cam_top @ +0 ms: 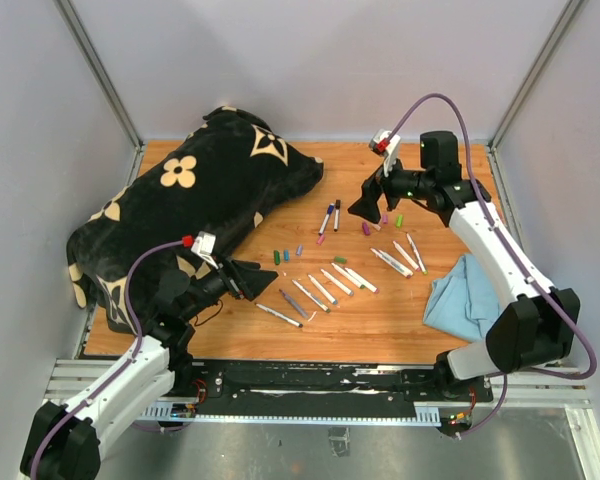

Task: Open the pen caps
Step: Pick up the pen from the center of the board.

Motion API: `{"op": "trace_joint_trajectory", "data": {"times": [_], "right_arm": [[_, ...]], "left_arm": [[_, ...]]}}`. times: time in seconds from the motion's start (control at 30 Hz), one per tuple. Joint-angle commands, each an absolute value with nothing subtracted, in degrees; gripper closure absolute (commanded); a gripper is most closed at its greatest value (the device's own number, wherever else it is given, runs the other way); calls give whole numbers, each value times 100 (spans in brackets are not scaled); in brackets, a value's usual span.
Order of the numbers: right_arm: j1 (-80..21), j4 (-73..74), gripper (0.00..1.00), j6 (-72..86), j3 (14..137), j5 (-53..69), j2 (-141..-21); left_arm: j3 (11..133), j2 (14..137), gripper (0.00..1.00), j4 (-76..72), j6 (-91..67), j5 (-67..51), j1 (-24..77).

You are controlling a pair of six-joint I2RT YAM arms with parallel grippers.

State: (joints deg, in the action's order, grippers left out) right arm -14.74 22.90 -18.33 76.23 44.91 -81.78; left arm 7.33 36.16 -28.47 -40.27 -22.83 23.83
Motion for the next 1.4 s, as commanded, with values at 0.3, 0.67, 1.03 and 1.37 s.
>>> {"op": "trace_joint_trajectory", "data": {"times": [0.3, 0.67, 1.03, 1.37], "right_arm": [[-1377, 1931, 2, -1819, 7729, 3967, -8946], [-1371, 2297, 2, -1689, 8172, 3621, -9697], [-1401, 2521, 2, -1682, 8580, 3375, -10296], [-1577, 2702, 1, -1670, 8928, 2901, -10811]], "left_arm": [[834, 3639, 1, -2891, -3861, -2338, 2408], [835, 3647, 1, -2848, -3815, -2334, 2408], [835, 3647, 1, -2801, -3771, -2342, 2408], [835, 3647, 1, -2769, -3728, -2323, 2410]]}}
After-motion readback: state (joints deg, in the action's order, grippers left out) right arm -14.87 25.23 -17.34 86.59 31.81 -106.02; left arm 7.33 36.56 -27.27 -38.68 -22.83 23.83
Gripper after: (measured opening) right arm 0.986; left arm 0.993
